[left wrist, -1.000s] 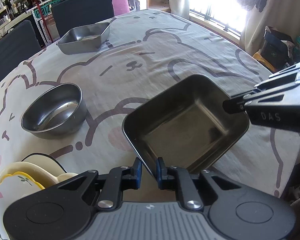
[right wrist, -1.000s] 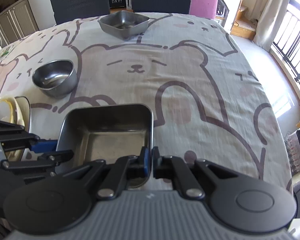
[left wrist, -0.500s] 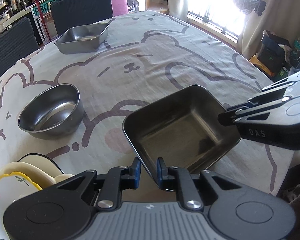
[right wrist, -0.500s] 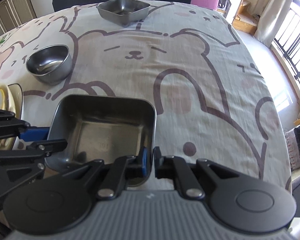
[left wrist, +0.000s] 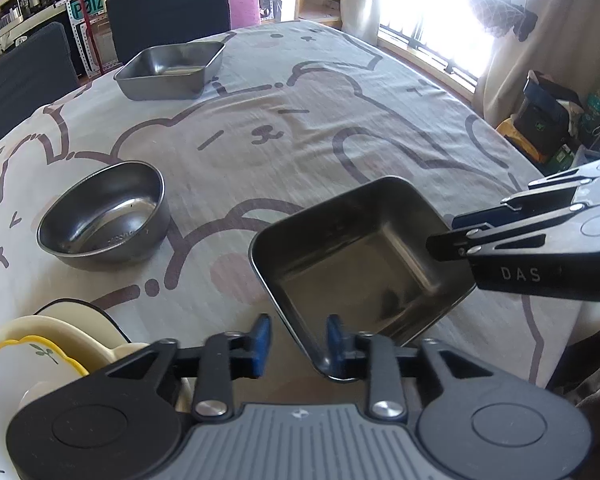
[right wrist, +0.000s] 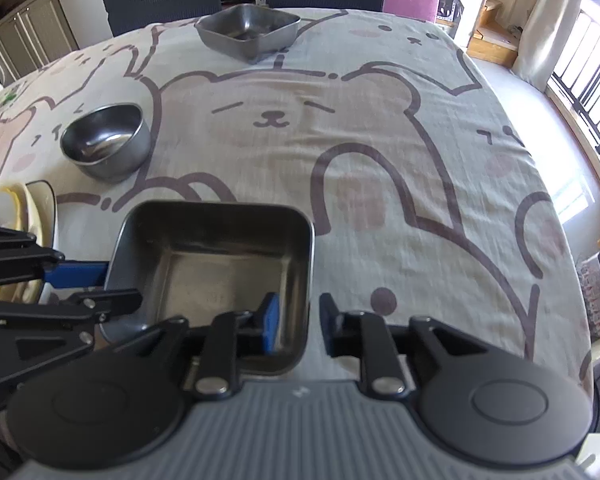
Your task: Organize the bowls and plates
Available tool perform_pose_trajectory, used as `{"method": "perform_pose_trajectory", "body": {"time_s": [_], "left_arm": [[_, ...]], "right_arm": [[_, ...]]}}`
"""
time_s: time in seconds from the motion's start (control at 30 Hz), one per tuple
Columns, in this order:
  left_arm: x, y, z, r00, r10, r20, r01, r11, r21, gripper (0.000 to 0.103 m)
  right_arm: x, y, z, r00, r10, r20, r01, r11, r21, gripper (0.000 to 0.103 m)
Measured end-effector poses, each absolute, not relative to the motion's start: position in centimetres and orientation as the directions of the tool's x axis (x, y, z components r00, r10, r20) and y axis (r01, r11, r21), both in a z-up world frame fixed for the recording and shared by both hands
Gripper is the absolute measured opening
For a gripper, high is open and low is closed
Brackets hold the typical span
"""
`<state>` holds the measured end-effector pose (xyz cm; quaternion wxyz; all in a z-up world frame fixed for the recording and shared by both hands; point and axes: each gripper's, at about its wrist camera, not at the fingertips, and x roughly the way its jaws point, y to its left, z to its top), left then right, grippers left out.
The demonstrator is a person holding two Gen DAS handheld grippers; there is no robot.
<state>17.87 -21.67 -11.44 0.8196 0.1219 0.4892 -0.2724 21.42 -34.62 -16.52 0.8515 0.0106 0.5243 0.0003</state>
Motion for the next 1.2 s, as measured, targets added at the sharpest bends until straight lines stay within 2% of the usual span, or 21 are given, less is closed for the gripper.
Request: {"method": "perform_pose_trajectory", "body": {"time_s": [0.4,0.5,0.57,0.73,0.77,0.93,1.2], "left_arm": [[17.8,-20.8,-9.7,0.400,-0.367,-0.840,0.549,0.830,-0.101,0.067],[17.9,-20.5,-9.1,0.411,-0.377,-0.830,0.542,0.833,-0.109,0.076],[17.8,-20.2,-8.6,0.424,-0.385,-0.820,0.536,0.836,-0.115,0.079],[18.1,-18.9,-7.0,0.440,-0.430,-0.789,0.513,0.841,-0.172,0.096],[18.1,-18.7,-6.7,0.446,-0.435,-0.782,0.508,0.843,-0.179,0.097],[18.5,-17.4,-4.8,0.493,-0.467,-0.735,0.492,0.846,-0.207,0.103],[21.7,-15.5,-1.2,0.568,-0.473,-0.674,0.486,0.853,-0.190,0.103]], "right_arm": [[20.4,-35.0,-15.4,0.499,0.019,-0.866,0.024,0.999,0.036,0.071],[19.9,-35.4,-14.8,0.519,0.011,-0.855,0.038,0.999,0.036,0.081],[19.5,-35.6,-14.5,0.529,0.015,-0.848,0.040,0.998,0.042,0.085],[18.7,-36.2,-13.7,0.560,0.027,-0.828,0.042,0.997,0.061,0.096],[18.5,-36.3,-13.5,0.568,0.030,-0.822,0.047,0.997,0.068,0.101],[18.3,-36.9,-12.2,0.629,0.018,-0.778,0.082,0.993,0.089,0.103],[21.2,-38.7,-9.5,0.744,-0.018,-0.668,0.204,0.958,0.201,0.103]]}}
